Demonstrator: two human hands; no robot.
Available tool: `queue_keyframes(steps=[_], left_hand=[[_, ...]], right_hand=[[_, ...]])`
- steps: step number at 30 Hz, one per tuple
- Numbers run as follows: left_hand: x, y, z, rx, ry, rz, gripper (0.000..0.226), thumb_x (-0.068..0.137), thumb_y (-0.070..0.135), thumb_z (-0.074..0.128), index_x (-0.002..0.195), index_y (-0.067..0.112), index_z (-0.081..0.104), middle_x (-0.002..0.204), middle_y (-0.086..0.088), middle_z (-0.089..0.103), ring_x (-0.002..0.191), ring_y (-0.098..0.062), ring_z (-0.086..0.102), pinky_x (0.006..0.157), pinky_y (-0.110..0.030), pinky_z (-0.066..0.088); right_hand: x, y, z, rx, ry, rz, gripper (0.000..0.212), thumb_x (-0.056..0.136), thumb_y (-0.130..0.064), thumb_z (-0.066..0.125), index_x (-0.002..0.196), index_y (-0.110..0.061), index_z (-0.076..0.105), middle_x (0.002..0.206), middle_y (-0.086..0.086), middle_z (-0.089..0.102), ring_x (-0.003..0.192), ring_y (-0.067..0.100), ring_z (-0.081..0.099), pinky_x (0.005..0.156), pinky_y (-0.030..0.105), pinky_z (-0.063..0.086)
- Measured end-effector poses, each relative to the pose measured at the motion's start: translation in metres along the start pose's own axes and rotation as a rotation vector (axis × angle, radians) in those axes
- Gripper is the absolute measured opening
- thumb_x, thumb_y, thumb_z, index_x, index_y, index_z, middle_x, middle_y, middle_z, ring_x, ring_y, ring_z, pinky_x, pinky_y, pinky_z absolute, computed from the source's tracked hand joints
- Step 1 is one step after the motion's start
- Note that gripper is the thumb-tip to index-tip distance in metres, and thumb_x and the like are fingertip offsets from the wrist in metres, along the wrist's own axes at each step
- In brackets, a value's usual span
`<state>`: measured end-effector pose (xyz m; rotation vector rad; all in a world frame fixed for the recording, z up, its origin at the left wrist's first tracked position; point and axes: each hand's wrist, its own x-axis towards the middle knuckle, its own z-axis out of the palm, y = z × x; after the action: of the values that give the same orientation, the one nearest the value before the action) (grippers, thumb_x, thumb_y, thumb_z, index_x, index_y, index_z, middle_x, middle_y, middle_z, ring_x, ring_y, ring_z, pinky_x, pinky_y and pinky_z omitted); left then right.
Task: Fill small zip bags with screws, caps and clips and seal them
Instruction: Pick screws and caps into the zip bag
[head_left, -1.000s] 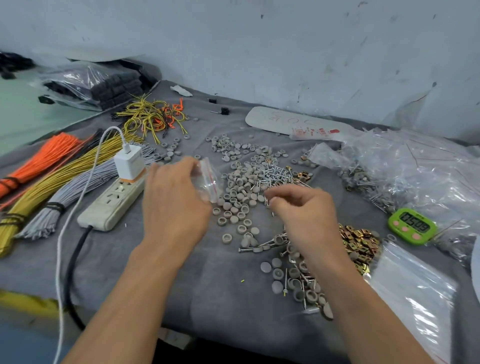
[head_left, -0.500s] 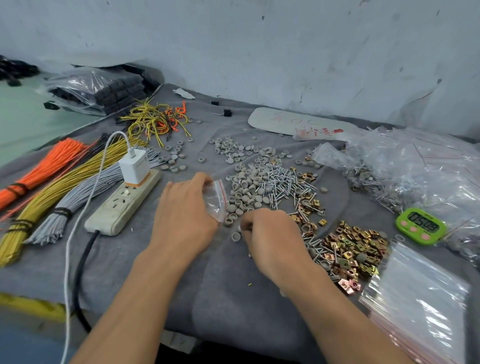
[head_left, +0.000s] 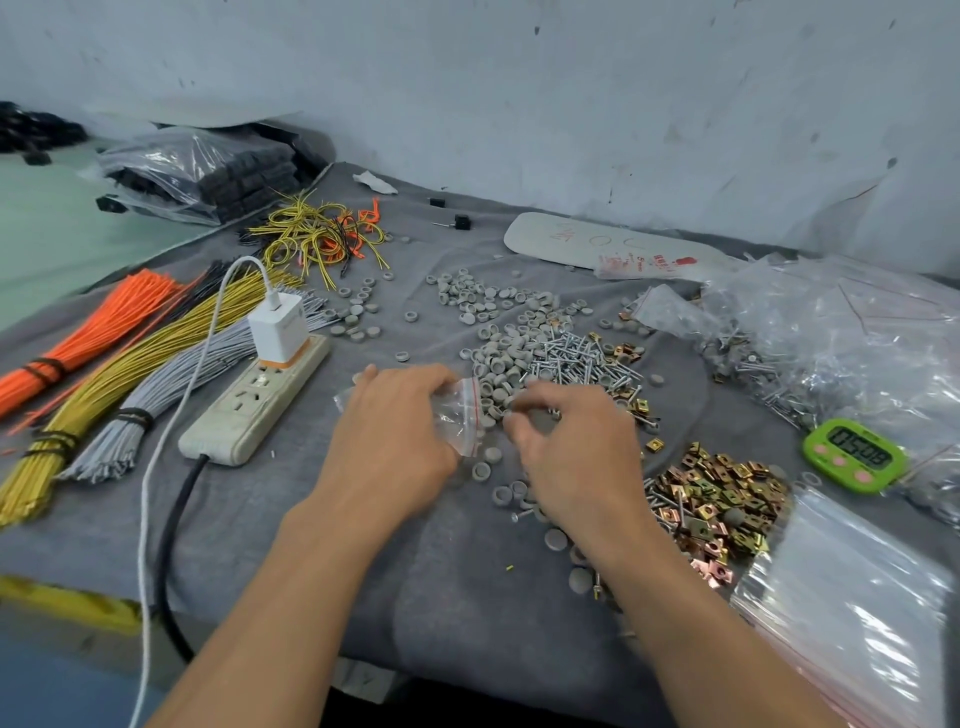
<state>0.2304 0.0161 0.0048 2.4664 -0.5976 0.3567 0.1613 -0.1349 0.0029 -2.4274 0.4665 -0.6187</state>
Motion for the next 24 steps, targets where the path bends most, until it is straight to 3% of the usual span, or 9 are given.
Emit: queue_keyframes(steps=[2,4,9,11,13,16,18,20,24], left_hand=[[0.001,0.001,-0.001,-0.031,0.003,0.01,0.039,0.076,0.033,0.083,0.113,0.033,0.07,0.11,0.012,0.069,0.105,-0.014,0.051,0.104,-0.036,0.038],[0.002,0.005,-0.002,-0.082,-0.018,0.062,0.041,0.072,0.035,0.084,0.111,0.033,0.071,0.106,0.016,0.069,0.099,-0.009,0.051,0.1,-0.03,0.035],[-0.004,0.022,-0.007,-0.268,-0.073,0.159,0.035,0.059,0.036,0.068,0.093,0.032,0.072,0.086,0.016,0.071,0.088,-0.004,0.055,0.087,-0.021,0.037],[-0.005,0.023,-0.007,-0.302,-0.077,0.143,0.03,0.06,0.035,0.068,0.09,0.032,0.07,0.082,0.021,0.069,0.084,-0.002,0.059,0.087,-0.023,0.037],[-0.005,0.021,-0.007,-0.306,-0.053,0.116,0.027,0.064,0.033,0.076,0.09,0.037,0.07,0.08,0.027,0.067,0.082,0.001,0.06,0.079,-0.014,0.037],[-0.003,0.016,-0.007,-0.346,0.021,-0.013,0.032,0.069,0.031,0.089,0.092,0.043,0.071,0.088,0.022,0.071,0.087,0.001,0.063,0.074,-0.008,0.043],[-0.003,0.014,-0.009,-0.363,0.11,-0.065,0.035,0.07,0.033,0.091,0.096,0.042,0.069,0.096,0.02,0.072,0.089,-0.002,0.066,0.081,-0.021,0.05],[-0.003,0.014,-0.012,-0.368,0.223,-0.069,0.044,0.069,0.033,0.092,0.103,0.042,0.064,0.1,0.021,0.07,0.092,-0.003,0.065,0.082,-0.022,0.049],[-0.002,0.013,-0.012,-0.304,0.305,-0.056,0.054,0.069,0.031,0.09,0.113,0.041,0.061,0.106,0.019,0.065,0.1,0.0,0.053,0.079,-0.003,0.033]], right_hand=[[0.002,-0.002,-0.004,0.238,0.043,-0.027,0.009,0.084,-0.031,0.078,0.085,-0.039,0.076,0.126,-0.026,0.063,0.125,-0.004,0.045,0.101,0.002,0.024],[0.003,-0.005,-0.006,0.326,-0.002,-0.047,0.014,0.082,-0.032,0.08,0.085,-0.046,0.076,0.138,-0.033,0.052,0.133,-0.012,0.031,0.097,-0.002,0.011],[0.007,-0.016,0.003,0.458,-0.163,-0.053,0.046,0.088,-0.019,0.076,0.067,-0.059,0.071,0.158,-0.016,0.043,0.152,0.005,0.027,0.125,0.029,0.021],[0.007,-0.021,0.005,0.479,-0.245,-0.051,0.053,0.091,-0.016,0.071,0.067,-0.063,0.071,0.16,-0.011,0.041,0.152,0.007,0.027,0.126,0.038,0.023],[0.006,-0.022,0.006,0.59,-0.227,-0.057,0.043,0.089,-0.02,0.069,0.07,-0.057,0.075,0.153,-0.013,0.051,0.146,0.0,0.036,0.122,0.033,0.032],[0.007,-0.013,-0.001,0.804,0.091,-0.018,0.021,0.083,-0.026,0.067,0.082,-0.04,0.083,0.109,-0.031,0.072,0.113,-0.012,0.062,0.094,0.009,0.049],[0.009,-0.002,-0.006,0.614,0.168,-0.015,0.018,0.086,-0.027,0.068,0.091,-0.036,0.083,0.095,-0.03,0.074,0.09,-0.014,0.066,0.075,0.005,0.05],[0.008,0.005,-0.006,0.295,-0.03,-0.034,0.021,0.091,-0.024,0.069,0.107,-0.032,0.08,0.094,-0.026,0.074,0.081,-0.013,0.065,0.071,0.003,0.046],[-0.004,0.007,0.004,-0.203,-0.377,-0.186,0.03,0.091,-0.033,0.066,0.122,-0.035,0.07,0.107,-0.006,0.071,0.114,0.016,0.057,0.096,0.03,0.048]])
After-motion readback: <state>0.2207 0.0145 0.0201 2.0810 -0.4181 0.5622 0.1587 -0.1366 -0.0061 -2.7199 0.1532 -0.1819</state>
